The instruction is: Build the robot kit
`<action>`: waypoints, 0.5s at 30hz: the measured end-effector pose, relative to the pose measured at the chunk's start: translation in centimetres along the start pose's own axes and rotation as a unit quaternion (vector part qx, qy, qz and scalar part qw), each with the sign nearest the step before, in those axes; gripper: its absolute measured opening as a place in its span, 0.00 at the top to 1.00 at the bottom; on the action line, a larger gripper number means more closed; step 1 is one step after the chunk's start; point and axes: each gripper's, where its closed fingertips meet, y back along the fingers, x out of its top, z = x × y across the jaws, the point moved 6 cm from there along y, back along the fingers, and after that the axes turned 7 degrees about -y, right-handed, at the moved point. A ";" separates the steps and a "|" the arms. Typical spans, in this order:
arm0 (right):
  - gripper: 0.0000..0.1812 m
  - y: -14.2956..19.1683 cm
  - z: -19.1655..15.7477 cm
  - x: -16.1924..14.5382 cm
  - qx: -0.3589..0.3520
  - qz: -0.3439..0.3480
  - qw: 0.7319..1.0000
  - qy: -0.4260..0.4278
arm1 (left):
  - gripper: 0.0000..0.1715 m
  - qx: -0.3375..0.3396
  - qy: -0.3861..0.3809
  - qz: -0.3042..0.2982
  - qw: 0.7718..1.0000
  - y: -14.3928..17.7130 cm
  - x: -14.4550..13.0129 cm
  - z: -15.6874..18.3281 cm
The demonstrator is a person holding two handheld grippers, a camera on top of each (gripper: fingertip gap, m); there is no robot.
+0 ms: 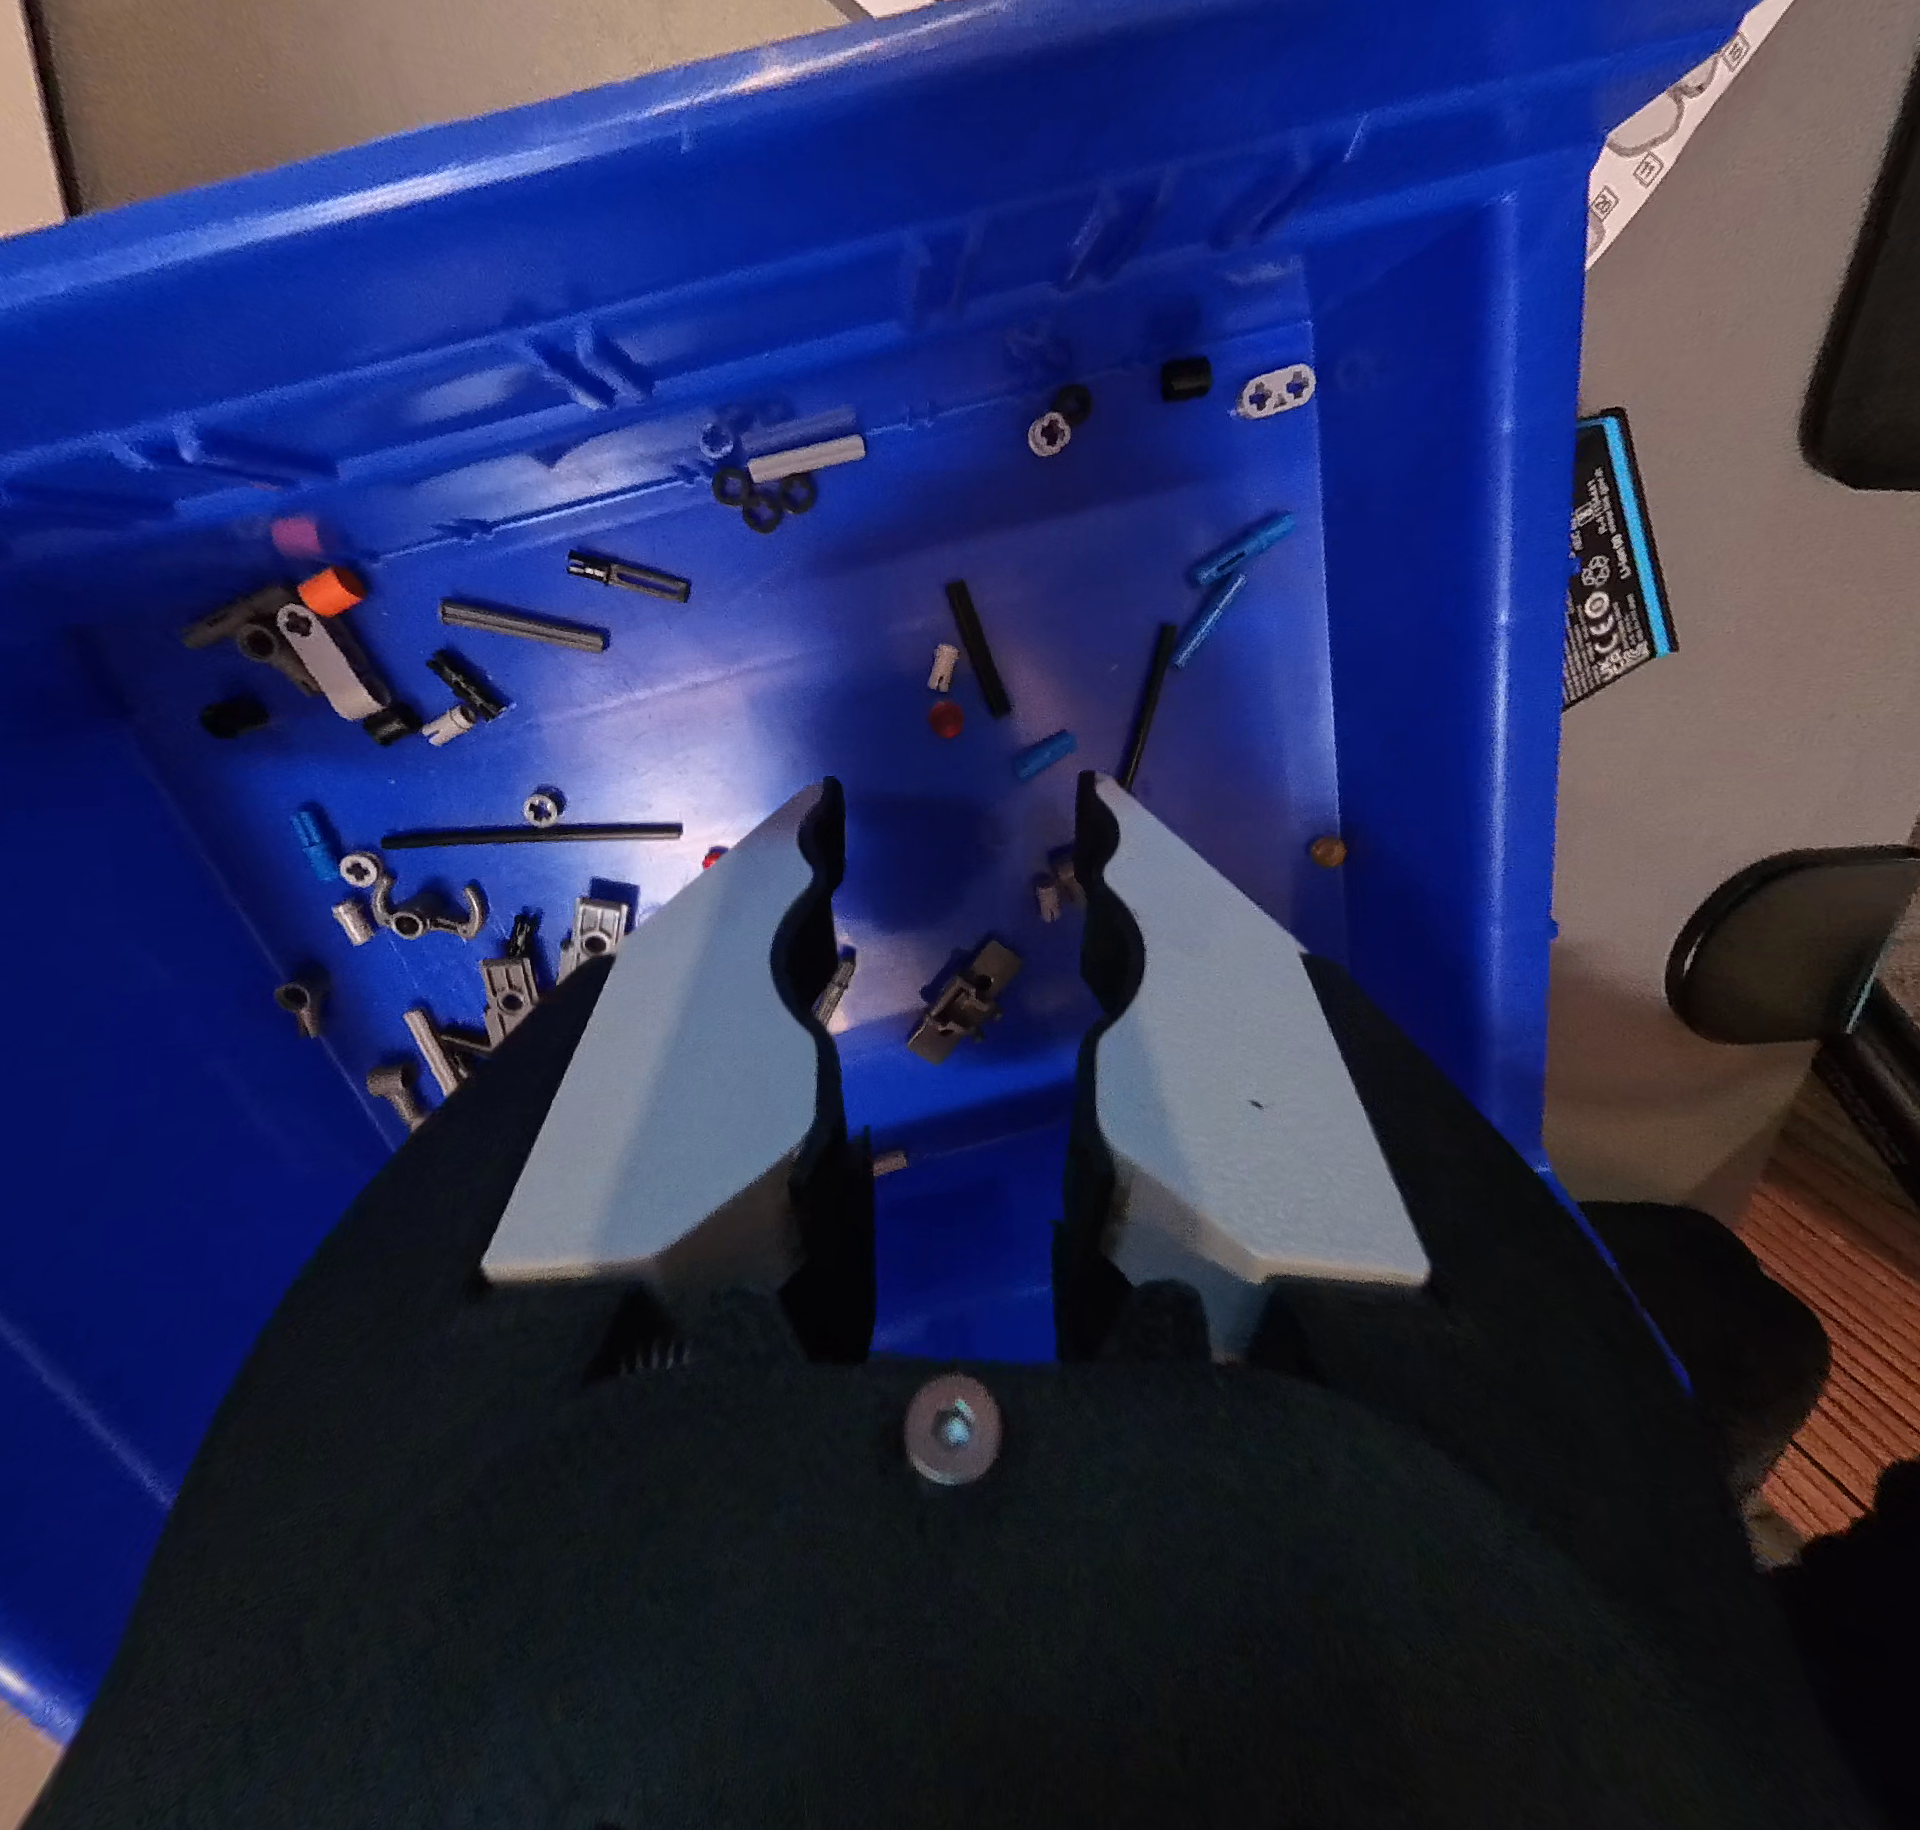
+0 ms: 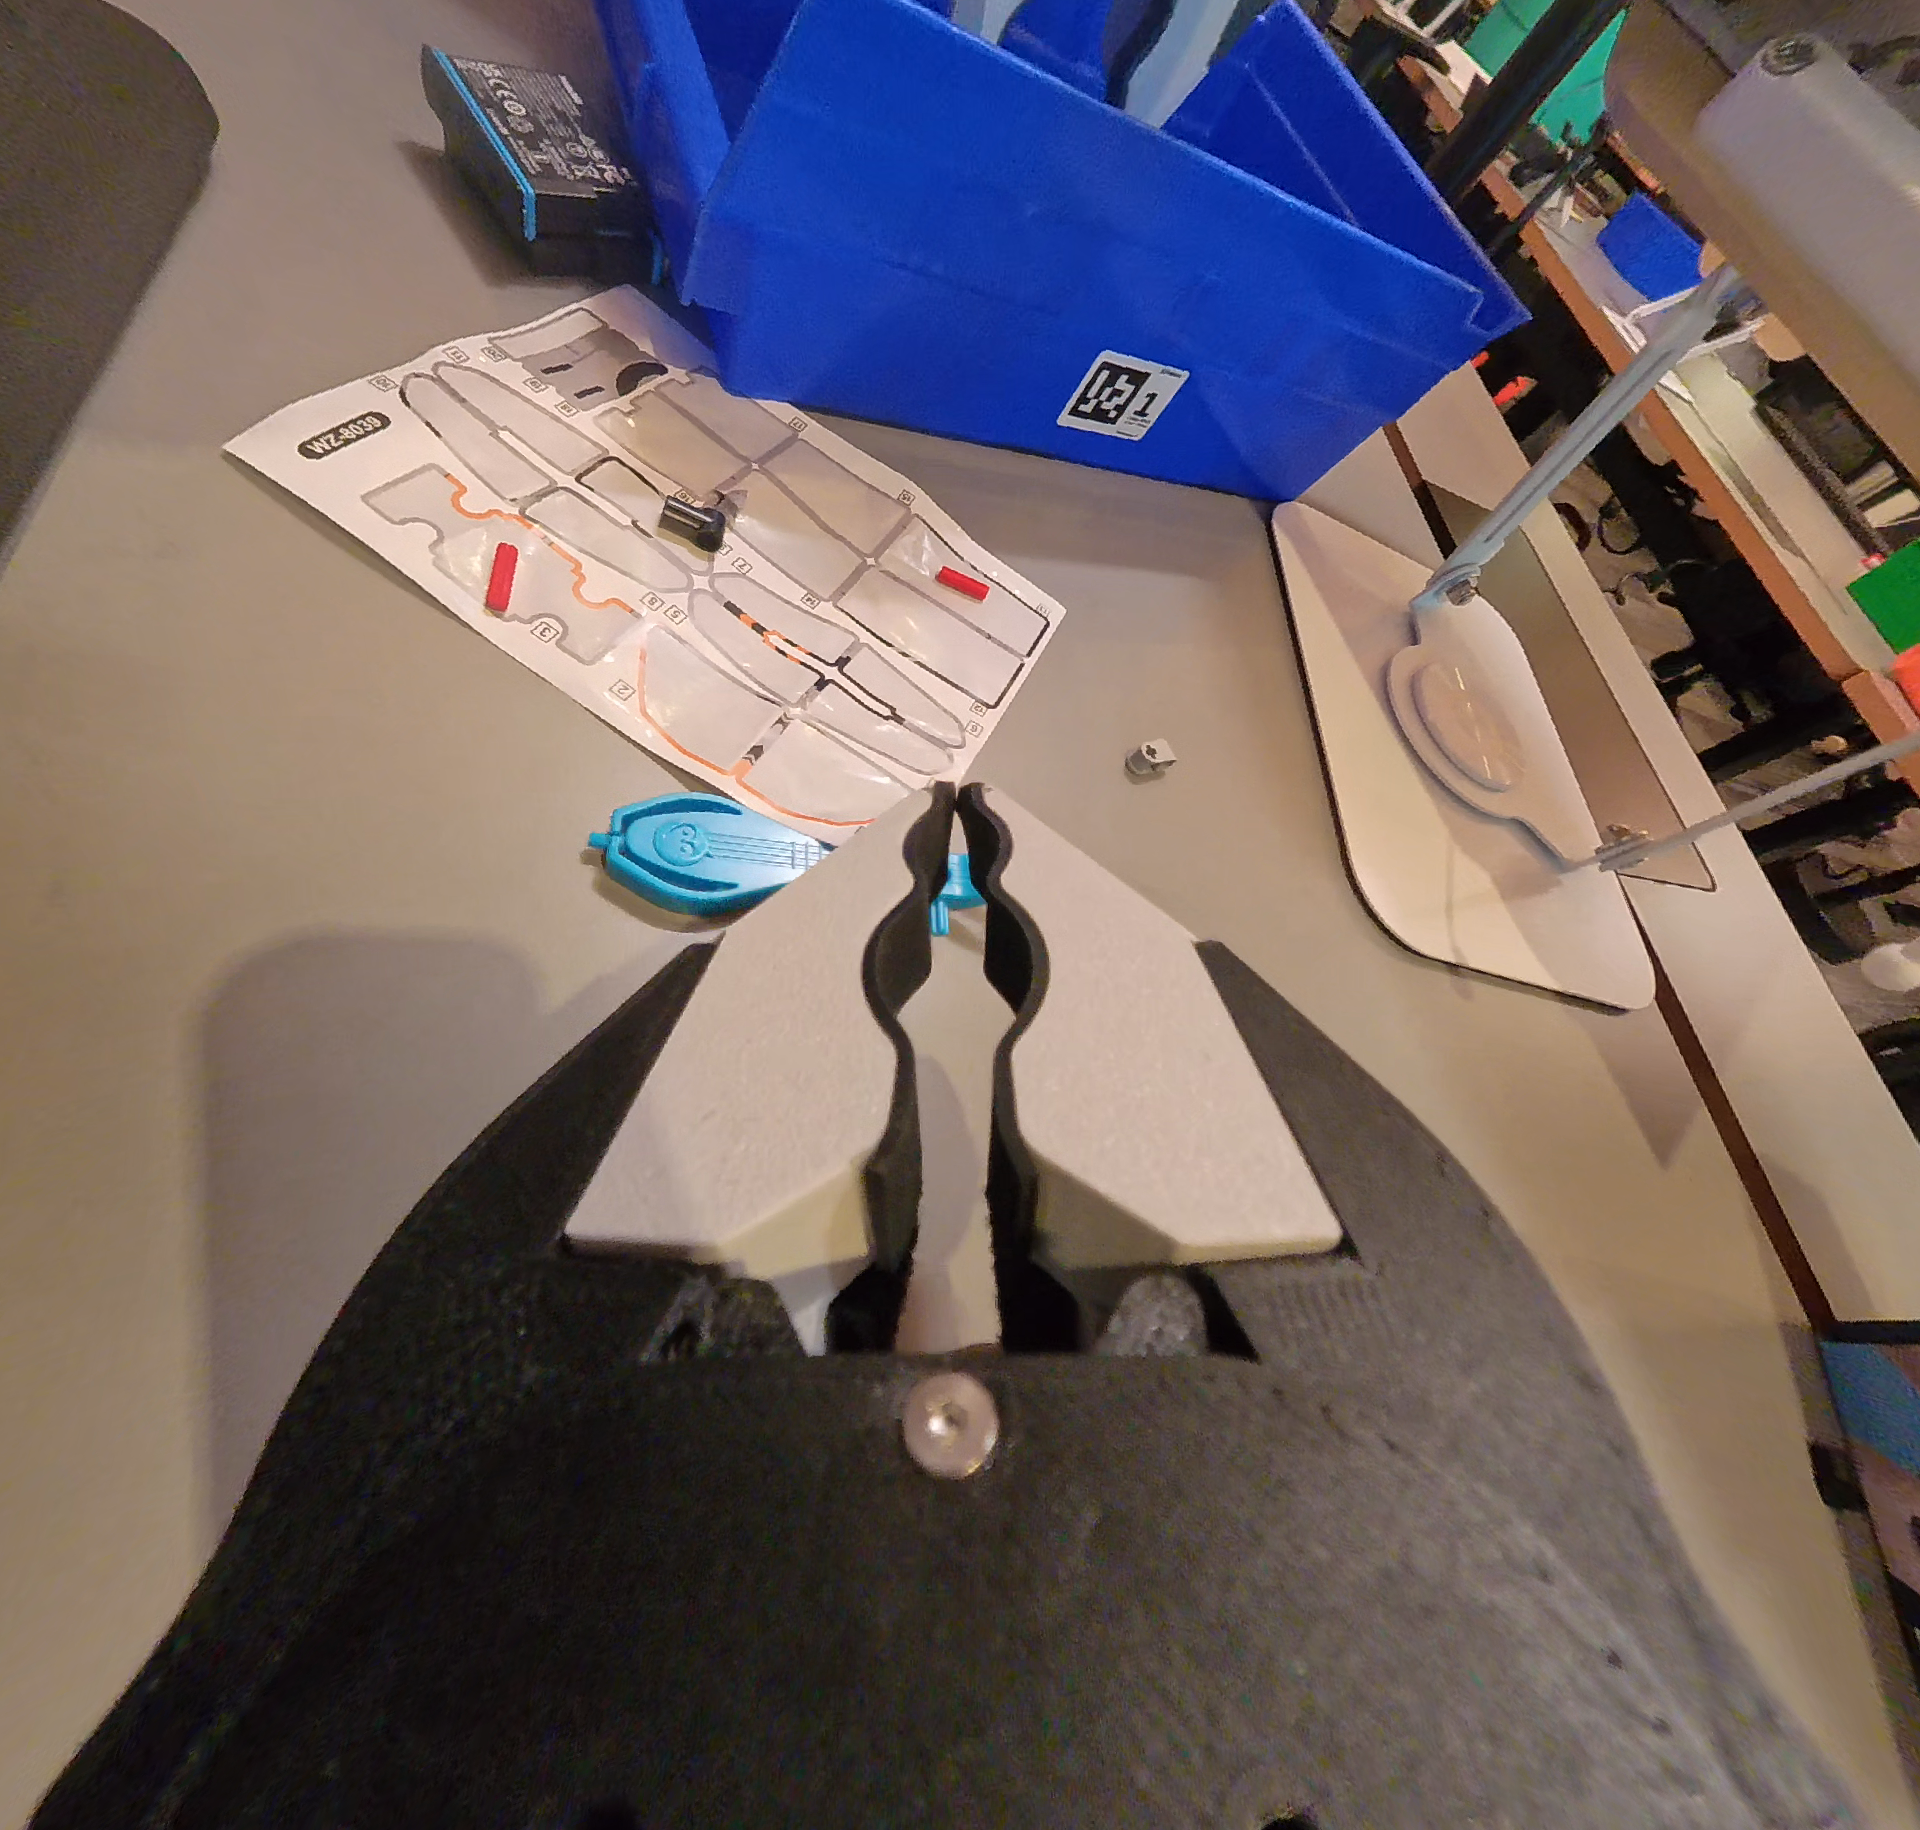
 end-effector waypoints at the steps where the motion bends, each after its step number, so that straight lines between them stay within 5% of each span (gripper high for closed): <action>1: 1.00 0.0 0.0 0.0 0.000 0.001 1.000 -0.001 | 0.75 0.006 -0.004 0.001 1.000 -0.2 0.1 0.0; 11: 1.00 0.5 0.0 0.6 -0.011 -0.005 1.000 0.025 | 0.80 0.037 0.003 -0.047 0.998 -1.3 -0.5 -0.5; 15: 1.00 0.6 -0.1 0.7 -0.010 -0.006 0.999 0.033 | 0.85 0.092 0.016 -0.139 0.986 -0.4 -3.2 -1.9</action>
